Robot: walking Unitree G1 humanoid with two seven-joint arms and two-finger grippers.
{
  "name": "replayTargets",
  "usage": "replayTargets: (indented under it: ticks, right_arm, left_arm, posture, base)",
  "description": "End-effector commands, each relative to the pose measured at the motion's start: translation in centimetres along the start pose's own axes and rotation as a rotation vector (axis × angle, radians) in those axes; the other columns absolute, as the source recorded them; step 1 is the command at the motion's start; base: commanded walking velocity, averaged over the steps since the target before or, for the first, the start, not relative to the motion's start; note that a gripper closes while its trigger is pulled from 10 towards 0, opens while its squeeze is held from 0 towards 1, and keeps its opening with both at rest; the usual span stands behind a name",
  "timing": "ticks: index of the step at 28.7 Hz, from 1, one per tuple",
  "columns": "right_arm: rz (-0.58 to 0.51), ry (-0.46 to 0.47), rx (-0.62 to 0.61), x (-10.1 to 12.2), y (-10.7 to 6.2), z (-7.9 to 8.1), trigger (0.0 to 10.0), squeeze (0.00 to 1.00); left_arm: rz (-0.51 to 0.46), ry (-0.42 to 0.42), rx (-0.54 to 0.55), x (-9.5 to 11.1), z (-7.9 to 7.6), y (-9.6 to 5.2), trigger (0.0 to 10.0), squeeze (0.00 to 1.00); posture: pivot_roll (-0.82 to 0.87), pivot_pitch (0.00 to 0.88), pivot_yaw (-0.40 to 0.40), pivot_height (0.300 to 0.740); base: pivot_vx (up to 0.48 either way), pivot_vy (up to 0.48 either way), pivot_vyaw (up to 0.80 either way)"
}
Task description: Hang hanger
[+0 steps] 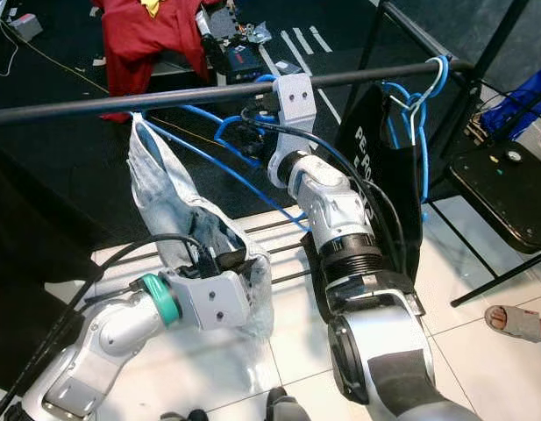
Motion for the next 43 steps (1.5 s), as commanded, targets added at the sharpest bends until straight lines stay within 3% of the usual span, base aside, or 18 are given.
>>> replayTargets:
  ticks: [1, 2, 3, 4, 5, 7, 12, 19, 28, 35, 36, 38, 39, 42, 43]
  right_arm:
    - [0.034, 0.008, 0.017, -1.1, -0.2, 0.3, 10.0, 1.0]
    - [0.034, 0.008, 0.017, -1.1, -0.2, 0.3, 10.0, 1.0]
    - [0.025, -0.007, 0.045, -1.2, -0.6, 0.5, 10.0, 0.89]
    - [0.025, -0.007, 0.045, -1.2, -0.6, 0.5, 10.0, 0.89]
    - [0.019, -0.022, 0.093, -1.3, -1.4, 0.8, 10.0, 0.0]
    - [0.019, -0.022, 0.093, -1.3, -1.4, 0.8, 10.0, 0.0]
    - [0.03, -0.063, 0.182, -1.8, -4.8, 1.5, 10.0, 0.0]
    - [0.049, -0.085, 0.234, -2.0, -8.3, 2.1, 10.0, 0.0]
    - [0.077, -0.12, 0.231, -2.1, -9.7, 1.7, 10.0, 0.0]
    - [0.149, -0.156, 0.108, -2.7, -10.6, -0.5, 10.0, 0.0]
    - [0.168, -0.138, -0.032, -3.1, -10.5, -2.3, 10.0, 0.0]
    - [0.159, -0.12, -0.087, -3.0, -10.4, -3.1, 10.0, 0.0]
    - [0.118, -0.12, -0.094, -2.6, -10.2, -3.3, 10.0, 0.23]
    - [0.091, -0.121, -0.096, -2.2, -10.1, -3.4, 10.0, 0.23]
    - [0.059, -0.117, -0.104, -1.8, -9.9, -3.7, 10.0, 1.0]
  left_arm:
    - [-0.021, 0.008, -0.022, 0.3, -0.6, 0.0, 10.0, 0.0]
    - [-0.021, 0.008, -0.022, 0.3, -0.6, 0.0, 10.0, 0.0]
    - [-0.021, 0.009, -0.022, 0.3, -0.6, 0.0, 10.0, 0.0]
    - [-0.021, 0.009, -0.022, 0.3, -0.6, 0.0, 10.0, 0.0]
    - [-0.022, 0.01, -0.02, 0.3, -0.6, 0.1, 10.0, 0.0]
    - [-0.022, 0.01, -0.02, 0.3, -0.6, 0.1, 10.0, 0.0]
    - [-0.026, 0.008, -0.017, 0.4, -0.7, 0.1, 10.0, 0.0]
    - [-0.033, 0.007, -0.02, 0.5, -0.6, 0.3, 10.0, 0.0]
    - [-0.037, 0.01, -0.024, 0.5, -0.6, 0.3, 10.0, 0.0]
    - [-0.037, 0.013, -0.022, 0.4, -0.5, 0.3, 10.0, 0.0]
    - [-0.035, 0.013, -0.02, 0.4, -0.4, 0.2, 10.0, 0.0]
    - [-0.034, 0.012, -0.02, 0.4, -0.4, 0.2, 10.0, 0.0]
    - [-0.035, 0.011, -0.022, 0.4, -0.4, 0.2, 10.0, 0.0]
    - [-0.037, 0.011, -0.023, 0.4, -0.4, 0.3, 10.0, 0.0]
    - [-0.038, 0.012, -0.025, 0.3, -0.3, 0.3, 10.0, 0.0]
  posture:
    - [-0.15, 0.185, 0.052, 0.74]
    - [-0.15, 0.185, 0.052, 0.74]
    - [-0.15, 0.182, 0.05, 0.74]
    - [-0.15, 0.182, 0.05, 0.74]
    - [-0.15, 0.182, 0.049, 0.74]
    - [-0.15, 0.182, 0.049, 0.74]
    - [-0.16, 0.181, 0.047, 0.74]
    - [-0.18, 0.18, 0.049, 0.74]
    - [-0.18, 0.18, 0.049, 0.74]
    - [-0.18, 0.181, 0.049, 0.74]
    - [-0.18, 0.183, 0.055, 0.74]
    - [-0.18, 0.184, 0.056, 0.74]
    - [-0.19, 0.183, 0.062, 0.74]
    - [-0.19, 0.183, 0.062, 0.74]
    - [-0.18, 0.181, 0.066, 0.74]
  base:
    - [0.0, 0.0, 0.0]
    - [0.0, 0.0, 0.0]
    - [0.0, 0.0, 0.0]
    - [0.0, 0.0, 0.0]
    - [0.0, 0.0, 0.0]
    - [0.0, 0.0, 0.0]
    - [0.0, 0.0, 0.0]
    - [0.0, 0.0, 0.0]
    - [0.0, 0.0, 0.0]
    - [0.0, 0.0, 0.0]
    - [0.0, 0.0, 0.0]
    - [0.0, 0.0, 0.0]
    - [0.0, 0.0, 0.0]
    - [0.0, 0.0, 0.0]
    - [0.0, 0.0, 0.0]
Point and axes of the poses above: a point about 5 cm out from each wrist's last joint towards the gripper, its own y axis pointing out of the wrist towards the gripper, its own x axis along the axis of the wrist's last joint, z = x × y, the point moved 1 cm from there along y, pointing out of the wrist towards the gripper, and after that the axes turned 6 degrees about -y, right-handed, at the moved point
